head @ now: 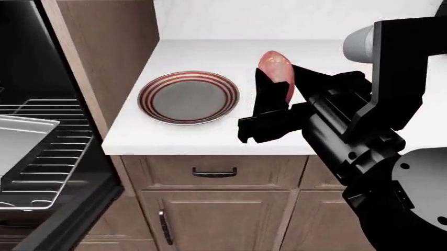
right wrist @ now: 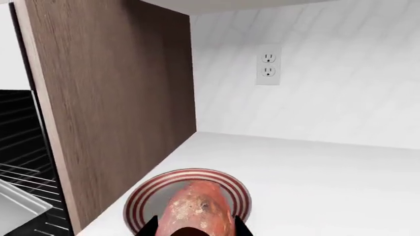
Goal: Pick the sweet potato from the oven and place it on the plate on the counter.
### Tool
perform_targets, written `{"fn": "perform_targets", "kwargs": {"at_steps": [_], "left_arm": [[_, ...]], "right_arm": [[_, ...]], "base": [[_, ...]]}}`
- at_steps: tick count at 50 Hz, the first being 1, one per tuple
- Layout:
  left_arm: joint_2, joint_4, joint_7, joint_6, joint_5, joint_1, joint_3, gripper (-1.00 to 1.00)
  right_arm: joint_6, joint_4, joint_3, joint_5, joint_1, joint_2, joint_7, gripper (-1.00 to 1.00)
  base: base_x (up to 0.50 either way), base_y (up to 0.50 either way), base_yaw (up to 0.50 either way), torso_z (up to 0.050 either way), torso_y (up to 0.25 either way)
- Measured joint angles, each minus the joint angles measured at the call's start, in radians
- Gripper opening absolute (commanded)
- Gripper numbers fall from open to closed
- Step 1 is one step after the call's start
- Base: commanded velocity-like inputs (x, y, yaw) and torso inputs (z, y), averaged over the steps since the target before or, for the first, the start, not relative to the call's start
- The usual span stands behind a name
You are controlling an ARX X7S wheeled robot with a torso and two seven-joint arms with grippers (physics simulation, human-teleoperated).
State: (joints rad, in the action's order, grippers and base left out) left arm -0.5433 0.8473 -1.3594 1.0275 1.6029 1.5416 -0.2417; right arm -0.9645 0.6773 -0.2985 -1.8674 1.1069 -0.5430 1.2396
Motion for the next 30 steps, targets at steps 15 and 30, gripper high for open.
{"fn": "perform_targets", "kwargs": {"at_steps": [15, 30], "left_arm": [[-0.002, -0.001, -0.002, -0.006, 0.005, 0.009, -0.006, 1.0], [0.002, -0.002, 0.0, -0.01, -0.001, 0.011, -0.016, 1.0]], "right_arm": [[0.008, 0.001, -0.009, -0.007, 0.005, -0.004, 0.007, -1.0], [0.012, -0.002, -0.015, -0.003, 0.005, -0.01, 0.003, -1.0]], "base": [[0.0, -0.5, 0.0, 0.0, 0.0], [0.0, -0.45, 0.0, 0.0, 0.0]]}}
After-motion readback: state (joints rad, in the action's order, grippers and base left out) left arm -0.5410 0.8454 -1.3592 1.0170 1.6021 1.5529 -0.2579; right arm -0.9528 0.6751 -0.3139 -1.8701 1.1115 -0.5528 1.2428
